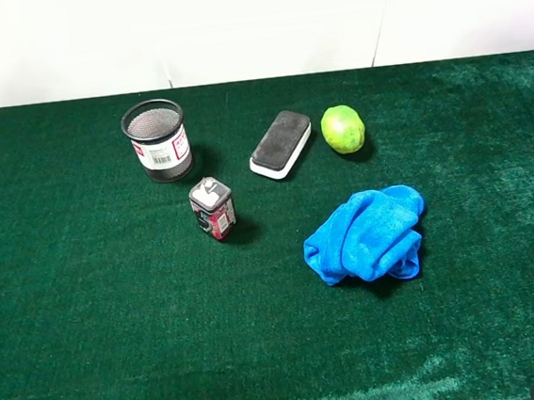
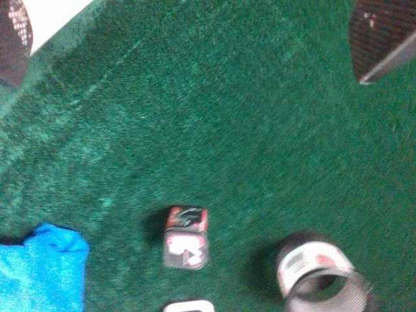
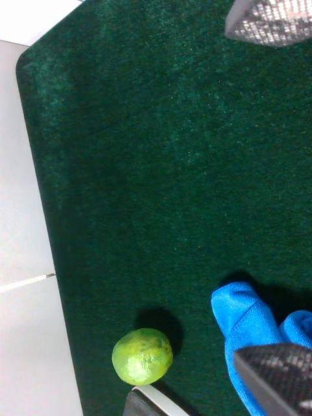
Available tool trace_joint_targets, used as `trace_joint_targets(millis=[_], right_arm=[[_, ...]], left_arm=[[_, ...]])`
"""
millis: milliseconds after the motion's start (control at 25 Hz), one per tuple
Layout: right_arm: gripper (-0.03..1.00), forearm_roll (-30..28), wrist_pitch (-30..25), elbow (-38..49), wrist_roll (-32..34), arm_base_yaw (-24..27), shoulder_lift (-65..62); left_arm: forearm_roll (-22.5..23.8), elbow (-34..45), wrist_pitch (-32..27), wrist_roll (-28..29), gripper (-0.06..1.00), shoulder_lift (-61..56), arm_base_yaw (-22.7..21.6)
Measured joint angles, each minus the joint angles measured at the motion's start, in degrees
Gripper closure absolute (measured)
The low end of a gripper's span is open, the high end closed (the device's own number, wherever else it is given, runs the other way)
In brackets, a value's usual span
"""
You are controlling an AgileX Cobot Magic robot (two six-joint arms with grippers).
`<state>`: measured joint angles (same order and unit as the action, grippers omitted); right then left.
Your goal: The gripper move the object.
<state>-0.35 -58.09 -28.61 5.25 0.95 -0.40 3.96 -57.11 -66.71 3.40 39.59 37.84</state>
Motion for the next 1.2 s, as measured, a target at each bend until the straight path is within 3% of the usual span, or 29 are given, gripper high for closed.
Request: trace_joint_targets(millis=[360, 680, 920, 1200], right_arm=[[0.27, 0.0, 0.0, 0.0, 0.0, 0.0, 0.0], [0.27, 0.0, 0.0, 0.0, 0.0, 0.0, 0.0], [0.27, 0.0, 0.1, 0.0, 0.0, 0.0, 0.0], [0.27, 0.0, 0.1, 0.0, 0.0, 0.0, 0.0]], left_arm=[[-0.7, 11.3, 0.0, -0.2, -0.05, -17.6, -18.2], [-0.8, 19.2, 0.2, -0.3, -0.05, -29.6, -29.7], [-1.3, 23.6, 2.4, -3.4, -0.05, -35.4, -34.5], [-4.0, 28.3, 5.5, -4.4, -0.05, -39.9, -35.4]])
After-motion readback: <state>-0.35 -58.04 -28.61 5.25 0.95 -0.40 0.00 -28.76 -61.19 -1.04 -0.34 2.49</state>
